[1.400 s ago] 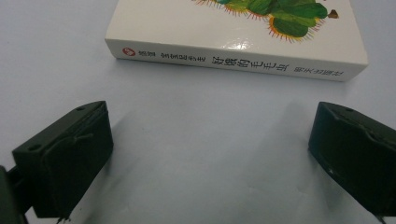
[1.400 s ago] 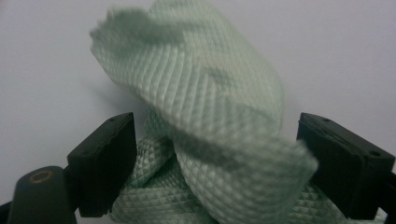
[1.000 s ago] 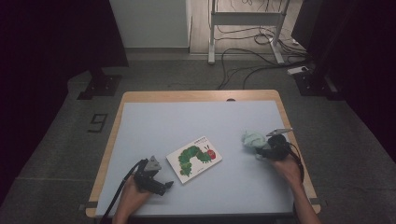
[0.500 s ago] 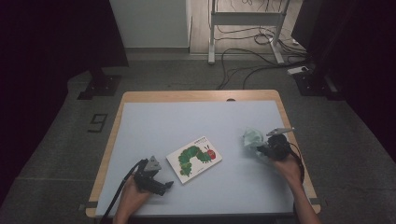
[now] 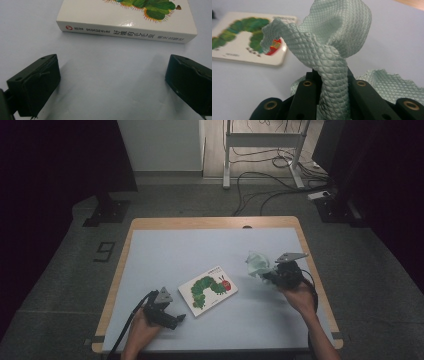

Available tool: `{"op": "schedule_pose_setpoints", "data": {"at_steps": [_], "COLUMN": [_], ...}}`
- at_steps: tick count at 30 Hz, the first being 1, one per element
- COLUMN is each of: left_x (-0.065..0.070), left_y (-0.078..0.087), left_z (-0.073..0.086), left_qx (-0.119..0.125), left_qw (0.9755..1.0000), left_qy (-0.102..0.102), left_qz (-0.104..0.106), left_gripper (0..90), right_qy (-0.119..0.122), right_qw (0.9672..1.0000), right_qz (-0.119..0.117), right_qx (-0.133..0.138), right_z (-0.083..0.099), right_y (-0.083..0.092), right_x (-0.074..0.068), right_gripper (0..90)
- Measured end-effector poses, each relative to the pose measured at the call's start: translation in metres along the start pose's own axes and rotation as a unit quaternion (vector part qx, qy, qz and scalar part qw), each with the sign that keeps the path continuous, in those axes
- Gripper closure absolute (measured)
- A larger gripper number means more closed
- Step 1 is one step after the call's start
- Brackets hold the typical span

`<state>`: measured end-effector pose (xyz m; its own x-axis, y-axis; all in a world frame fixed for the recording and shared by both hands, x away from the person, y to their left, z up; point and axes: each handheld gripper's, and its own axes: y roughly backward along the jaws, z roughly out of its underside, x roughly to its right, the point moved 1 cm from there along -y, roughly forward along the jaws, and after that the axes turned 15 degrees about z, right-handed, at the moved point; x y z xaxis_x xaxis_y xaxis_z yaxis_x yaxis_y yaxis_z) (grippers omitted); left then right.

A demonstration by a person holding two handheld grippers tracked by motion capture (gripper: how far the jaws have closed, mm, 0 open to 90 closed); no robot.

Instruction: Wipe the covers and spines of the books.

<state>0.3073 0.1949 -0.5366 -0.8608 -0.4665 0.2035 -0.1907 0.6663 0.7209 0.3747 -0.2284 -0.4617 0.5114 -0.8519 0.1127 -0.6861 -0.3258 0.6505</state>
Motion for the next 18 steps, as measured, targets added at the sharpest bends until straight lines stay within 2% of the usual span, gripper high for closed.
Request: {"op": "schedule_pose_setpoints", "data": {"at_steps": [8,13,18], "left_x": [0.0,0.0,0.0], "left_y": [0.0,0.0,0.0], "left_z": [0.0,0.0,0.0], "left_qx": [0.0,0.0,0.0], "left_qw": [1.0,1.0,1.0], "left_qy": [0.0,0.0,0.0], "left_qz": [0.0,0.0,-0.001], "left_gripper": [0.0,0.0,0.0], "right_qy": [0.038,0.064,0.077], "right_qw": [0.9986,0.9968,0.9954], "right_qz": [-0.035,-0.049,-0.058], "right_qx": [0.009,0.006,-0.002], "right_z": [-0.019,-0.025,-0.025], "right_y": [-0.01,-0.025,-0.043], "right_x": [-0.037,-0.06,-0.076], "right_gripper": [78.7,78.6,78.4]}}
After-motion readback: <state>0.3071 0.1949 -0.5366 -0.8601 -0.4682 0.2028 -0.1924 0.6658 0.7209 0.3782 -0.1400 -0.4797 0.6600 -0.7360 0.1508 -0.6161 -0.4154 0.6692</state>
